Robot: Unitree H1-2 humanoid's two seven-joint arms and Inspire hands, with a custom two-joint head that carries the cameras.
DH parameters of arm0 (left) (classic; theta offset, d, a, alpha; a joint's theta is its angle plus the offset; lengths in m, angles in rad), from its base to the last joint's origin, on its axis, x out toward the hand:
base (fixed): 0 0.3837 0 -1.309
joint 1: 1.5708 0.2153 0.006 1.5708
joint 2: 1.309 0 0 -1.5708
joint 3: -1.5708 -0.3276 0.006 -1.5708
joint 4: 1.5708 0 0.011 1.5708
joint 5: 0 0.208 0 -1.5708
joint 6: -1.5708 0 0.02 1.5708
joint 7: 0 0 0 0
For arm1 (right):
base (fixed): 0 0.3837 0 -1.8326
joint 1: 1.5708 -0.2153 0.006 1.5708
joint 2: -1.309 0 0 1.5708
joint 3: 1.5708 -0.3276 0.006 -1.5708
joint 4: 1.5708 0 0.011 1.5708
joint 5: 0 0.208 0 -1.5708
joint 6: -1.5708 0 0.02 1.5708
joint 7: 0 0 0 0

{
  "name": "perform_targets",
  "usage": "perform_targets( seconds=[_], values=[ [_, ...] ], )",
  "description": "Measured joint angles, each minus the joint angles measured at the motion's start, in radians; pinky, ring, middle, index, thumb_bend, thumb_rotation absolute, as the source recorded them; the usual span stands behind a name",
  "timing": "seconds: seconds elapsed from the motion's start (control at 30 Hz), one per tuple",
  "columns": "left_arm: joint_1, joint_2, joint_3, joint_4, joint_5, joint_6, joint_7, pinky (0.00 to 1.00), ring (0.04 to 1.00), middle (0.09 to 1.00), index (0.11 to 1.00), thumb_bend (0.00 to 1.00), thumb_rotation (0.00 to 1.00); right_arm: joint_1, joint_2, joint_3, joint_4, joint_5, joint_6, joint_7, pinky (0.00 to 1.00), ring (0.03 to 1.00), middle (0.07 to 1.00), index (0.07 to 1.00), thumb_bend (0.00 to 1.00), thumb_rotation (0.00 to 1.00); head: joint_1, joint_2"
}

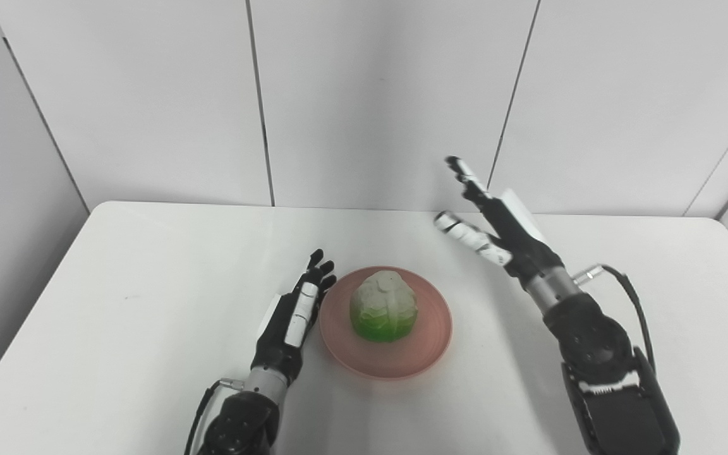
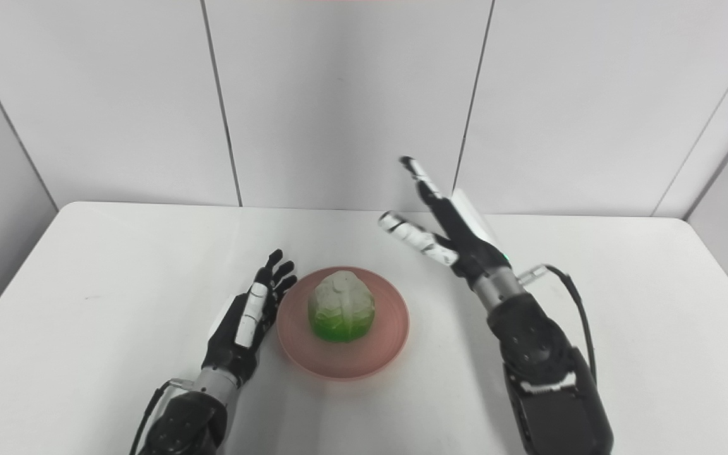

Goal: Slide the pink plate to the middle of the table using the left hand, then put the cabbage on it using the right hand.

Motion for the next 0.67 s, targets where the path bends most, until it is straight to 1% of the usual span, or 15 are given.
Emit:
perform_targets(
  seconds=[0.07,0.1,0.17,0.23,0.3,0.37,0.47,0.5,0.67],
  values=[
    [0.011,0.001,-0.001,0.001,0.032,-0.032,0.015,1.0,1.0,1.0,1.0,0.84,1.0,0.026,0.028,-0.039,0.041,0.058,0.0,-0.028,0.99,1.0,1.0,1.0,0.93,1.0,-0.006,-0.002],
    [0.018,0.003,-0.002,0.002,0.049,-0.053,0.023,0.99,1.0,1.0,1.0,0.85,1.0,0.04,0.039,-0.053,0.059,0.081,-0.001,-0.044,1.0,1.0,1.0,1.0,0.92,1.0,-0.011,-0.005],
    [0.026,0.006,0.001,0.011,0.073,-0.087,0.036,0.98,1.0,1.0,1.0,0.83,1.0,0.057,0.05,-0.066,0.085,0.111,-0.005,-0.058,1.0,1.0,1.0,1.0,0.89,1.0,-0.015,-0.005],
    [0.027,0.007,0.009,0.021,0.089,-0.106,0.051,0.98,1.0,1.0,1.0,0.82,1.0,0.069,0.06,-0.076,0.094,0.137,-0.015,-0.077,1.0,1.0,1.0,1.0,0.88,1.0,-0.014,-0.003],
    [0.029,0.008,0.012,0.019,0.109,-0.107,0.058,0.99,1.0,1.0,1.0,0.8,1.0,0.076,0.069,-0.081,0.096,0.153,-0.044,-0.09,1.0,1.0,1.0,1.0,0.87,1.0,-0.014,-0.003],
    [0.033,0.008,0.013,0.012,0.122,-0.107,0.058,0.99,1.0,1.0,1.0,0.79,1.0,0.081,0.069,-0.08,0.097,0.16,-0.058,-0.092,1.0,1.0,1.0,1.0,0.86,1.0,-0.015,-0.003],
    [0.042,0.008,0.014,0.004,0.141,-0.108,0.06,0.97,1.0,1.0,1.0,0.78,1.0,0.098,0.066,-0.081,0.097,0.169,-0.061,-0.094,1.0,1.0,1.0,1.0,0.87,1.0,-0.017,-0.003],
    [0.042,0.008,0.014,0.004,0.147,-0.109,0.06,0.97,1.0,1.0,1.0,0.77,1.0,0.108,0.064,-0.08,0.097,0.169,-0.061,-0.094,0.99,1.0,1.0,1.0,0.88,1.0,-0.023,0.004],
    [0.042,0.008,0.023,0.005,0.149,-0.11,0.06,0.98,1.0,0.999,1.0,0.77,1.0,0.157,0.045,-0.072,0.098,0.17,-0.06,-0.09,1.0,1.0,1.0,1.0,0.89,1.0,-0.026,0.008]
  ],
)
